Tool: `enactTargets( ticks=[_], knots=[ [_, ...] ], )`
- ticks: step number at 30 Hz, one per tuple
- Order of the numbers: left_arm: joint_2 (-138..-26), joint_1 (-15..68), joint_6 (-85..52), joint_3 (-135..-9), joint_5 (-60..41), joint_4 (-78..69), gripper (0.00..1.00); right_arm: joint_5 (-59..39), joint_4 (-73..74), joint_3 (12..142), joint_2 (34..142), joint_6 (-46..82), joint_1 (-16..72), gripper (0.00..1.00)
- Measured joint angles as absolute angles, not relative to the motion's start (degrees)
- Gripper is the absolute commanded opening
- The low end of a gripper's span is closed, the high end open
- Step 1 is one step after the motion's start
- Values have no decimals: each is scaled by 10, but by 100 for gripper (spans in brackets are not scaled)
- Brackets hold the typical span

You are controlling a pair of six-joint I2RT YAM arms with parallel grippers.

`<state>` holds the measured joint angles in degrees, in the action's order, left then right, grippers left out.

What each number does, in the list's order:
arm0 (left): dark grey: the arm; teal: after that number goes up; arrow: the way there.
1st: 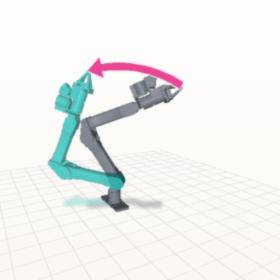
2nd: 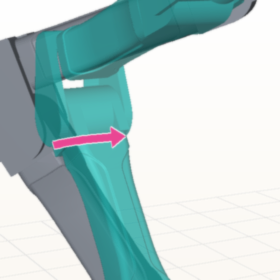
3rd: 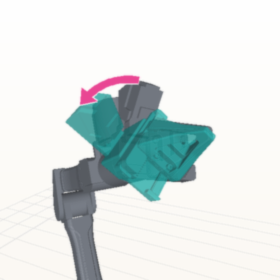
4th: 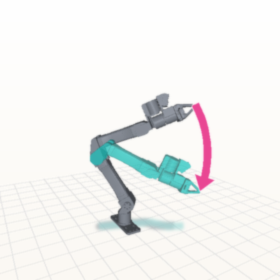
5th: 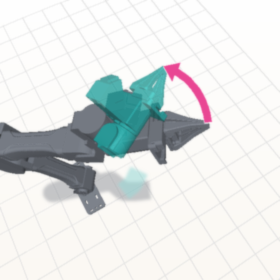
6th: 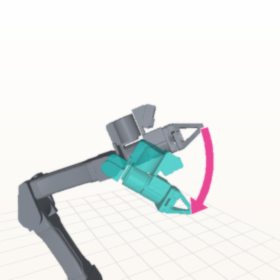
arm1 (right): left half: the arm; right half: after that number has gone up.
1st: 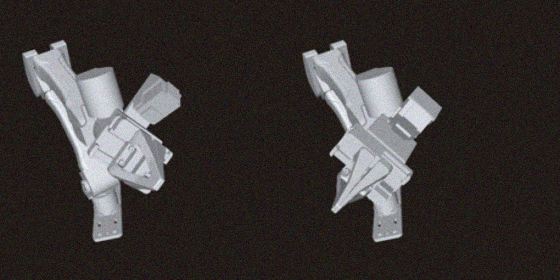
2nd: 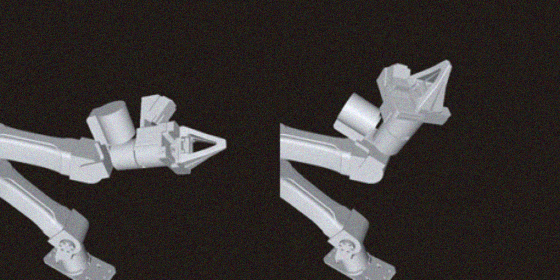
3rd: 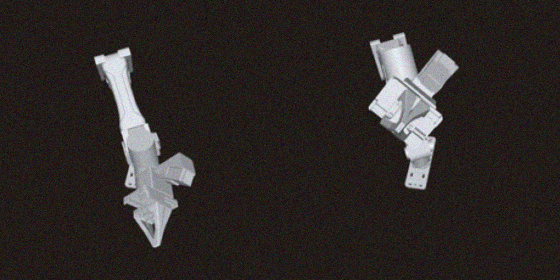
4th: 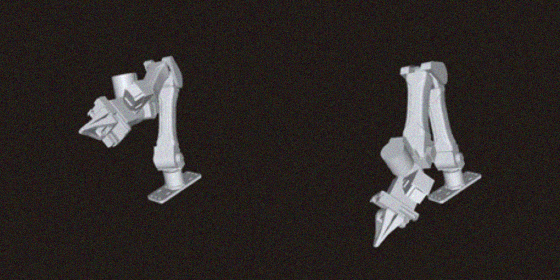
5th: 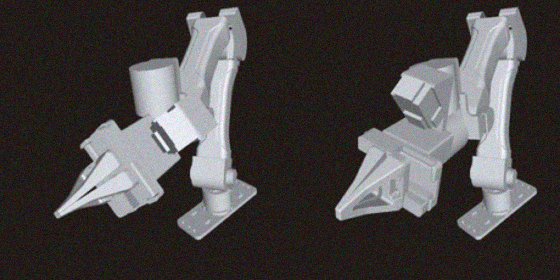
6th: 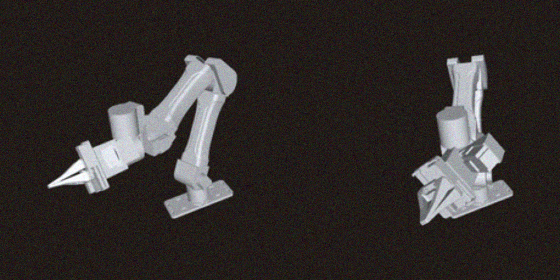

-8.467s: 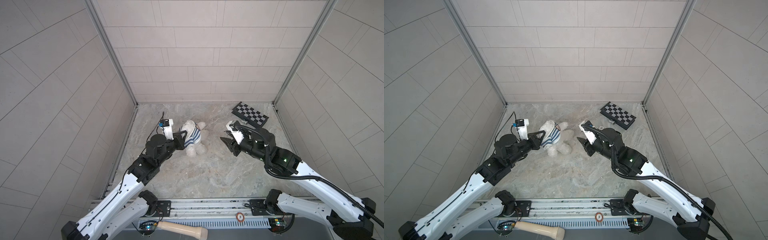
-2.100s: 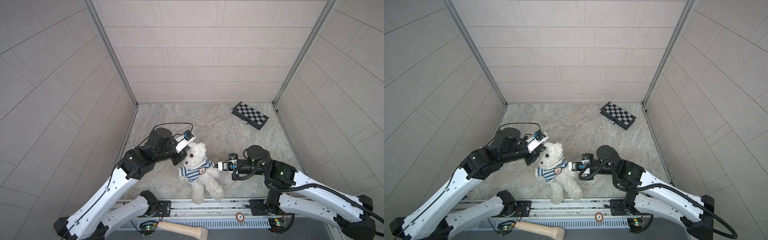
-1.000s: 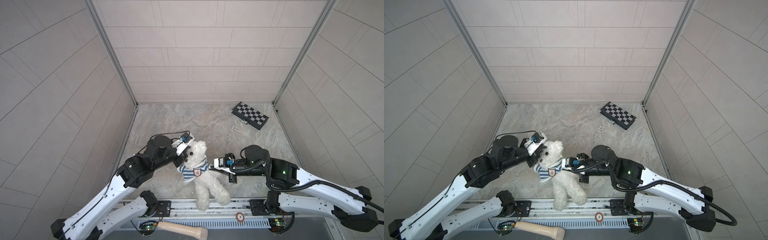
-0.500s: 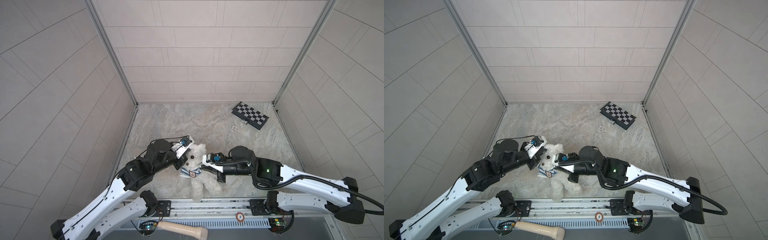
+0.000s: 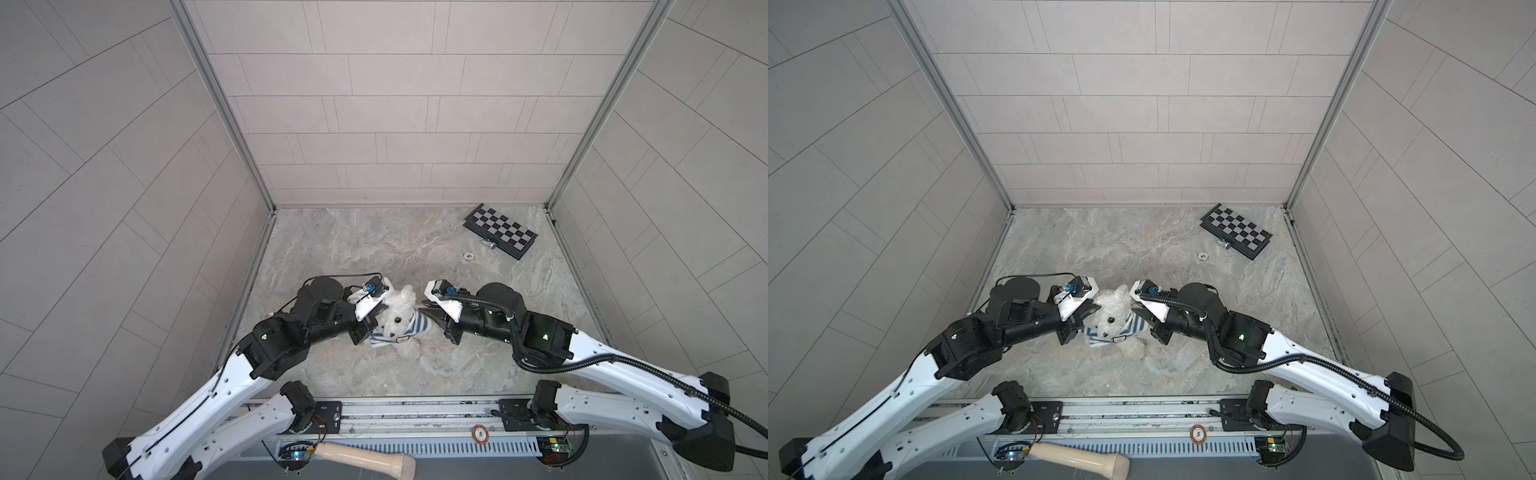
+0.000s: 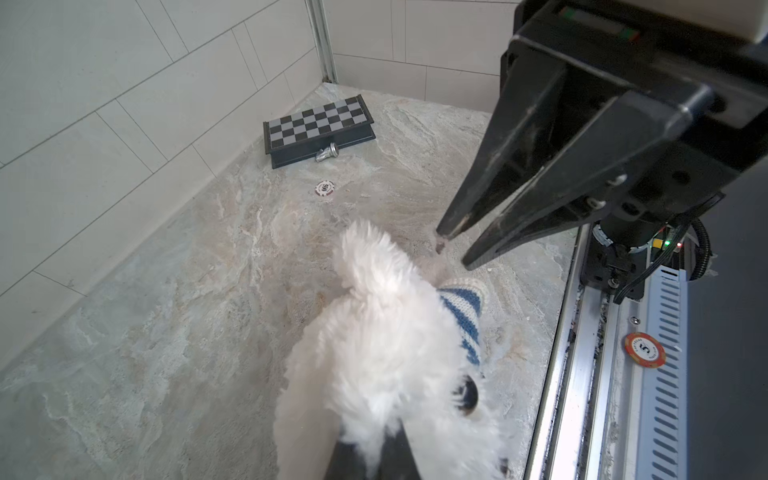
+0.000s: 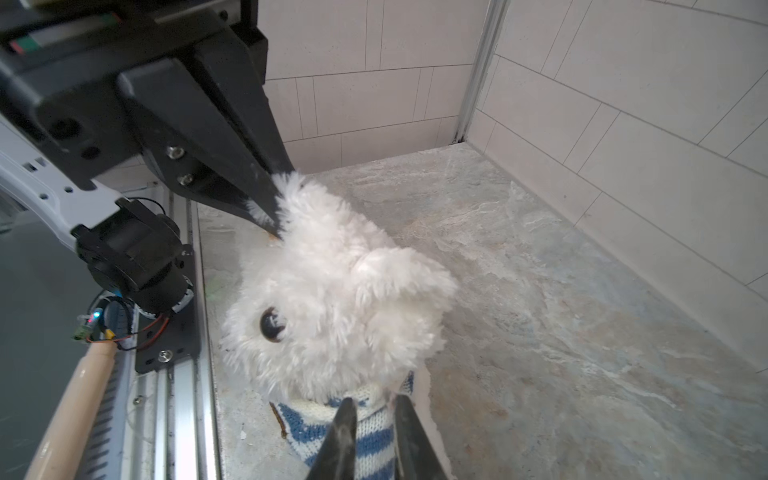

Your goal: Dress the teddy bear

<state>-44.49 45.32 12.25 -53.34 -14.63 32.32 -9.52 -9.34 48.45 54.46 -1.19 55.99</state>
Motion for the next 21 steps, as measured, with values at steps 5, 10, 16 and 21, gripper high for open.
enactTargets(
  ticks=[5, 10, 16, 21],
  knots=[
    [-479, 399, 65, -552, -179, 315, 0, -76, -99, 459, 494, -15, 553, 43],
    [-529, 351, -5, -590, -215, 316, 0, -92, -102, 423, 413, -28, 551, 53],
    [-556, 350, -17, -647, -278, 340, 0, -159, -72, 409, 407, -46, 551, 57],
    [-535, 350, 30, -661, -327, 370, 0, -205, -79, 450, 464, -78, 542, 57]
  ],
)
